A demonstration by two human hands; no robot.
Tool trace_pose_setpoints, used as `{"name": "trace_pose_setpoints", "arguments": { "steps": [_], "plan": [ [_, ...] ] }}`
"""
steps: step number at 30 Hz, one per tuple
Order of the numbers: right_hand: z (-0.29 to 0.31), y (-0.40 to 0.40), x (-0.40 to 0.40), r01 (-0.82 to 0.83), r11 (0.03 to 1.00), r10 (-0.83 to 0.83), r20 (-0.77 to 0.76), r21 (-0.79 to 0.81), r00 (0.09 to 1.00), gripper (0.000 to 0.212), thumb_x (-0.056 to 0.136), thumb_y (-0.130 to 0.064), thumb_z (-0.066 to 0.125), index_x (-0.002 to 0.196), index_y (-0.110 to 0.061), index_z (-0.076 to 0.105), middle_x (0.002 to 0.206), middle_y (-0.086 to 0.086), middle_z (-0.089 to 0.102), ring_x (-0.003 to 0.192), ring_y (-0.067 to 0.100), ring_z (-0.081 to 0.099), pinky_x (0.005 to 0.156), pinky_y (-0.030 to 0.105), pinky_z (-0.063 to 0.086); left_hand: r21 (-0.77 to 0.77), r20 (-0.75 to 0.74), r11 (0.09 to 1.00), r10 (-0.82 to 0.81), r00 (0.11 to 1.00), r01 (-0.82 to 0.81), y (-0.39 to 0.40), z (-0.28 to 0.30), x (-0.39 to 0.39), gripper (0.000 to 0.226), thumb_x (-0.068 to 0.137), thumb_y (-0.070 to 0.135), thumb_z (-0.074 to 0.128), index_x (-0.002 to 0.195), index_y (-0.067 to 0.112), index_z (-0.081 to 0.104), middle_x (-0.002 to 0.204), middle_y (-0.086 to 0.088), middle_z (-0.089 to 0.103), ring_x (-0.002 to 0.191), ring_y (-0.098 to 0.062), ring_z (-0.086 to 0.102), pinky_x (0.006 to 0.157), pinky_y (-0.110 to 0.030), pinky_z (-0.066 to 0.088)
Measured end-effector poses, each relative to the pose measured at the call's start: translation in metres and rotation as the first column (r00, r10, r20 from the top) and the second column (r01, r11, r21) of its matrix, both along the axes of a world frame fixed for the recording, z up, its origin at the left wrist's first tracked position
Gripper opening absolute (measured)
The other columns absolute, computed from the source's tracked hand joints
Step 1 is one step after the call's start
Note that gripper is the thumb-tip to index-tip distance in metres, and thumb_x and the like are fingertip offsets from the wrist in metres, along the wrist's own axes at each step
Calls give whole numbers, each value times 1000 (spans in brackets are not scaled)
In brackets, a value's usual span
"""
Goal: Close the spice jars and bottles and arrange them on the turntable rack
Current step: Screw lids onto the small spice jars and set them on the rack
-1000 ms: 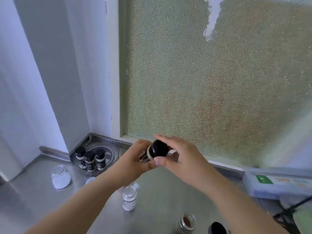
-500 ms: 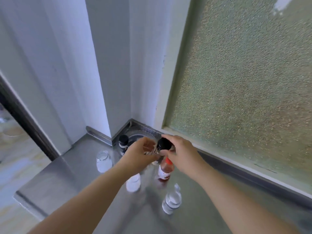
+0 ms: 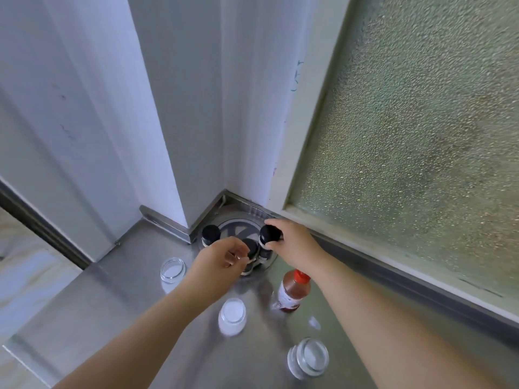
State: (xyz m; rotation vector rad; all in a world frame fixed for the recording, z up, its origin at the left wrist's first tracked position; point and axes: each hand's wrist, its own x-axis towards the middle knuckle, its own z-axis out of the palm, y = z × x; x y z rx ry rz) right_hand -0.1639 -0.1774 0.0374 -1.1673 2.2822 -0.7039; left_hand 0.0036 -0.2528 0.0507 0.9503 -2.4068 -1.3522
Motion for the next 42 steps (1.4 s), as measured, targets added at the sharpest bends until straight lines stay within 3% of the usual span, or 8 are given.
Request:
{"name": "trace_pose_setpoints", "arguments": {
  "steps": [5,10,18,20,23,26,34,42],
  "plan": [
    [-7,-7,-9,-86,979,94,-32,183,995,44,82,-12,66,124,-19,56,127,7,60,115,22,56,100,34,42,-9,5,1000,-16,1000,16,0,-6,0,14,84,16,59,86,30,58,83,13,62,78,-4,60,66,-9,45],
    [-9,-2,-10,-96,976,106,-42,196,993,49,87,-17,60,134,-18,47,136,6,53,123,21,51,105,33,39,-13,-1,1000,-12,1000,12,6,-5,-2,21,83,16,59,81,35,54,83,14,62,77,-2,59,67,-9,44],
    [72,55,-3,27,983,-19,42,-183,999,36,89,-28,58,125,-24,55,117,-8,63,103,3,58,96,22,45,-57,-85,994,-100,991,95,43,22,-13,21,83,10,58,84,31,58,84,12,64,79,-3,59,65,-8,44],
    [96,92,-3,154,925,-98,174,-347,980,29,90,-33,54,118,-27,57,107,-12,65,103,4,60,92,23,47,-38,-156,992,-124,980,119,65,35,-21,18,83,12,60,85,29,60,83,10,66,80,0,59,66,-10,46],
    [119,154,-4,568,655,-85,698,-499,711,29,95,-38,39,112,-22,57,100,-3,70,94,10,67,80,27,52,-2,-259,978,-203,944,209,108,54,-39,15,83,14,60,83,29,61,79,7,67,72,-6,63,68,-15,50],
    [121,219,-5,773,477,-42,868,-418,495,37,96,-41,32,109,-20,59,94,-1,73,89,11,69,77,27,51,-49,-295,932,-356,887,358,161,62,-60,16,83,12,61,82,28,61,79,7,67,78,-8,61,69,-9,46],
    [80,364,8,840,453,-499,696,-299,516,24,98,-30,36,100,-25,60,94,-2,70,86,13,65,73,26,48,-78,-197,794,-605,771,603,275,36,-98,25,83,15,60,76,38,53,83,7,67,77,-9,58,64,-5,41],
    [39,414,22,817,549,-603,594,-176,533,15,96,-28,45,89,-26,58,87,-8,66,83,12,63,72,23,47,-17,-129,776,-627,768,630,320,3,-99,23,83,12,59,76,33,55,77,11,61,66,0,54,61,-5,41]
  ]
}}
